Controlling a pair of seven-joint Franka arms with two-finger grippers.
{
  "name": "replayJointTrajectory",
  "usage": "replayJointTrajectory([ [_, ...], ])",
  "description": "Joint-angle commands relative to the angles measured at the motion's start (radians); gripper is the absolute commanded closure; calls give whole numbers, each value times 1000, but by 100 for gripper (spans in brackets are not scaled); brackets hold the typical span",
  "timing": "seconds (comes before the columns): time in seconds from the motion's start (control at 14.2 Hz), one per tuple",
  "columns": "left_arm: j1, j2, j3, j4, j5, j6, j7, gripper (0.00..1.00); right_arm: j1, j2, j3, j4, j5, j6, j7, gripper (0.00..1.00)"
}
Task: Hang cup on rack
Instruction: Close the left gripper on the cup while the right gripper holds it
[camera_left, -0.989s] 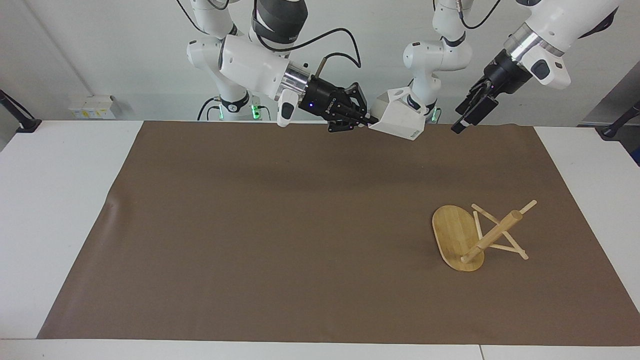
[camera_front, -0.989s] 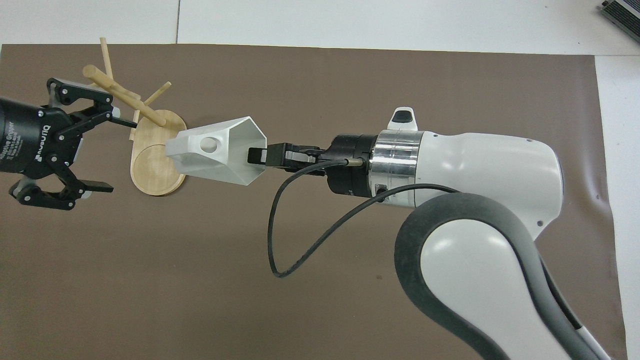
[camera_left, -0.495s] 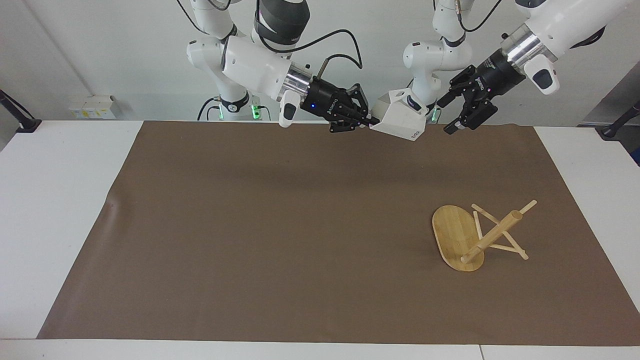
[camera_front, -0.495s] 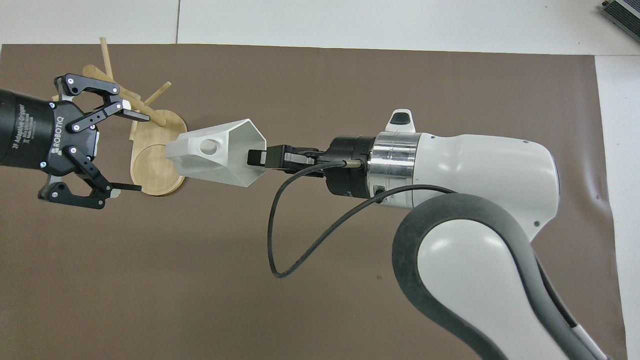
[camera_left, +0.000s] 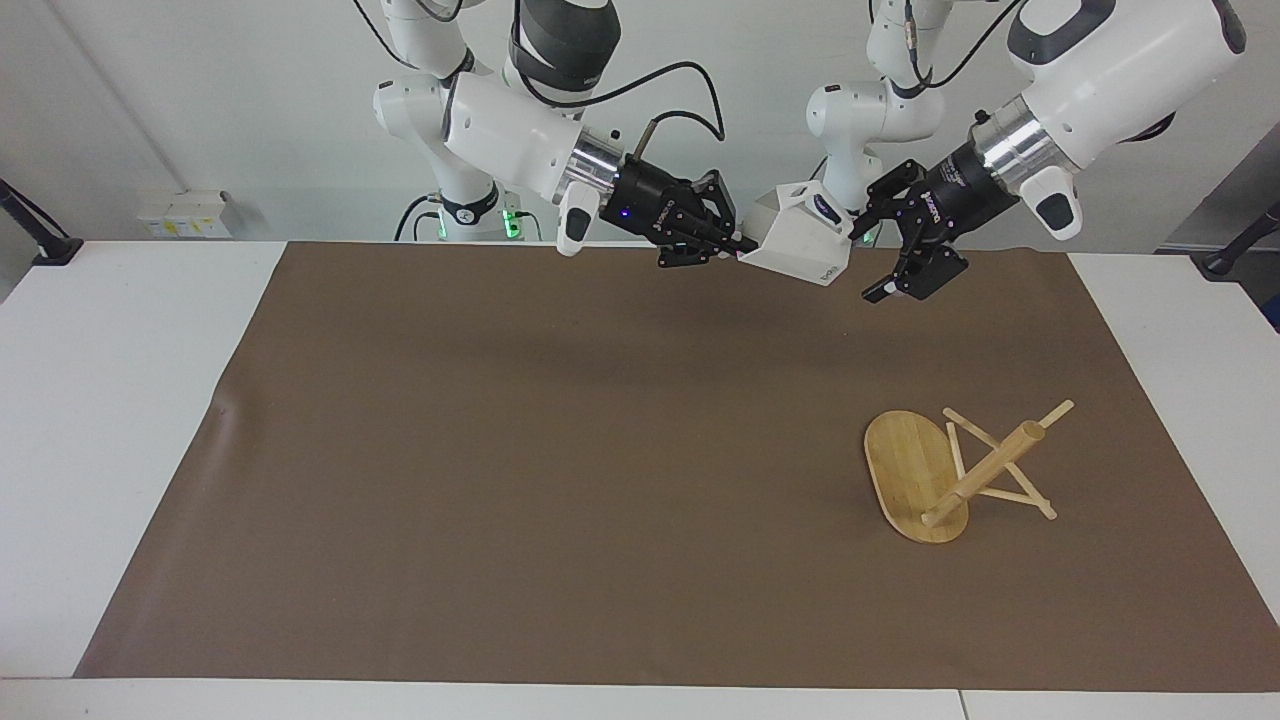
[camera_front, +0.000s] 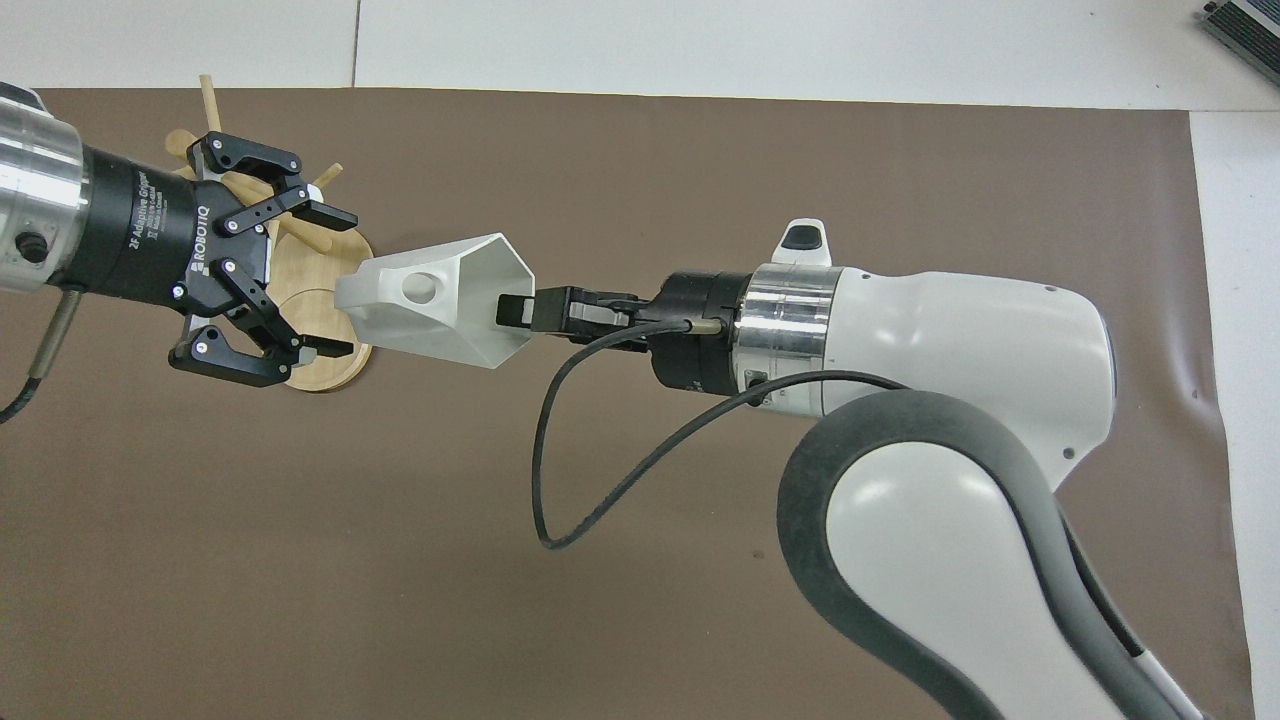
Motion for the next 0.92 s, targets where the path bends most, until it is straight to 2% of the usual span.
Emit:
replayJointTrajectory([
  [0.0,-15,-5,-11,-1,-16,1,-32,0,8,-2,12,-11,35,42,-28,100],
  [0.42,-27,-11,-12,-13,-5,-16,-41,0,8,-2,12,-16,35,44,-28,100],
  [0.49,-27,-11,-11,-19,-5,-10,-40,7,8,-2,12,-16,35,44,-28,100],
  [0.64,-27,-22,-11,-41,-2,1,-40,23,8,-2,12,-16,35,42,-28,100],
  [0.71,-26,-25,-11,-45,-1,3,-40,36,8,-2,12,-16,35,44,-28,100],
  [0.85,-26,-25,-11,-44,-1,3,-40,83,8,-2,12,-16,35,42,-27,100],
])
